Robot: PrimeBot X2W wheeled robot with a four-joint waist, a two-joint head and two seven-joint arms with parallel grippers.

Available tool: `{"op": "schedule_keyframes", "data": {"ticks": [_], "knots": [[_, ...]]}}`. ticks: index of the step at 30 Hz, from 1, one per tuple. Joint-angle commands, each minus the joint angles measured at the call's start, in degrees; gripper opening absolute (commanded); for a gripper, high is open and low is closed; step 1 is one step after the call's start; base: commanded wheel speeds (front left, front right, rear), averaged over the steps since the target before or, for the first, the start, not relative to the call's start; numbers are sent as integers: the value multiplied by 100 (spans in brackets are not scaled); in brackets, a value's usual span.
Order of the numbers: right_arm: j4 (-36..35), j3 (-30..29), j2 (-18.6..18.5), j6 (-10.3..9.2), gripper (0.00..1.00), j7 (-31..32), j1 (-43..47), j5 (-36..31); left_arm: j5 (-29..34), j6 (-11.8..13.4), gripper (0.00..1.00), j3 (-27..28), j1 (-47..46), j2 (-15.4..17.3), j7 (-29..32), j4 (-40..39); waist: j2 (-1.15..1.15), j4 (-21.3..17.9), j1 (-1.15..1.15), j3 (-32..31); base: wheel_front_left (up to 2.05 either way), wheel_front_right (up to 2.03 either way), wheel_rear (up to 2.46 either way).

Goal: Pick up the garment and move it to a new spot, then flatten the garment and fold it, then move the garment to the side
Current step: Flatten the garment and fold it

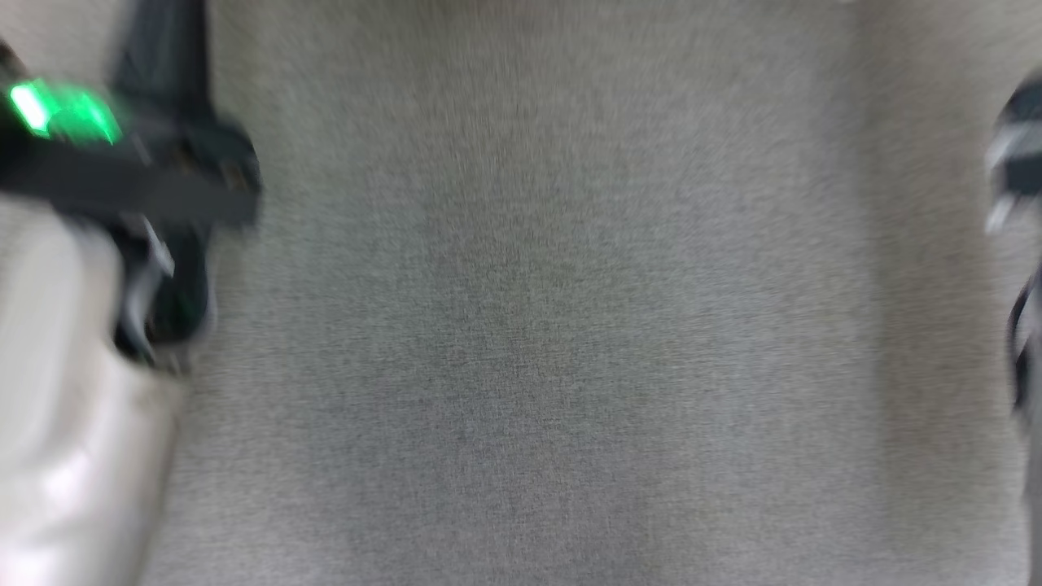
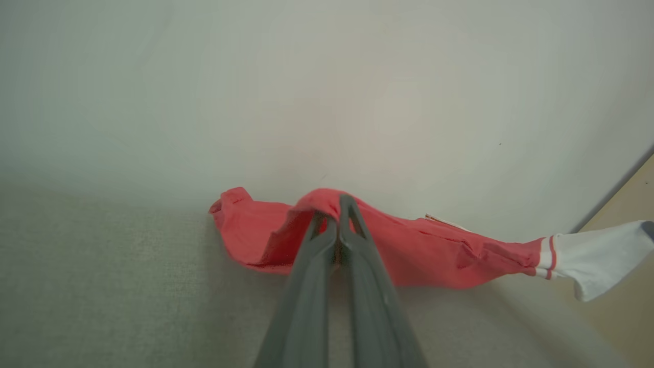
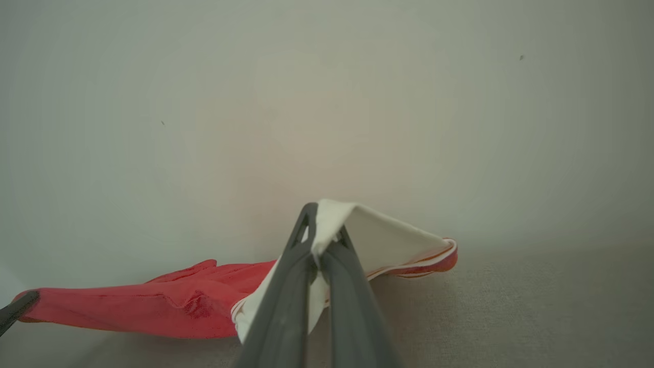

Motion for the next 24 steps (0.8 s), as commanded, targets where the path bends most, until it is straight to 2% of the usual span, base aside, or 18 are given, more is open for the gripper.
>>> {"op": "schedule_keyframes", "data": {"ticks": [1, 3, 8, 14, 19, 24], "knots": [[-133, -104, 89, -14, 0, 143, 426, -120, -86, 13, 0, -35, 350, 10, 9, -3, 0, 44, 1, -881, 0, 0, 0], [-310, -269, 302, -14, 0, 532, 1059, -239, -37, 67, 0, -118, 815, 20, 20, 4, 0, 47, 1, -1129, 0, 0, 0], [-554, -730, 741, -14, 0, 1493, 2362, -688, -59, 248, 0, -185, 1790, -188, -25, 17, 0, 108, 1, -1645, 0, 0, 0], [-640, -1284, 1238, -14, 0, 2120, 3228, -1009, 63, 400, 0, -181, 2746, -331, -53, -84, 0, 195, 1, -2013, 0, 0, 0], [-512, -1589, 1377, -14, 0, 2577, 3717, -1080, 262, 504, 0, -195, 3313, -363, -59, -120, 0, 273, 1, -2210, 0, 0, 0], [-451, -1647, 1392, -14, 0, 3224, 4152, -1188, 398, 594, 0, -211, 3803, -348, -62, -112, 0, 267, 1, -2349, 0, 0, 0]]}}
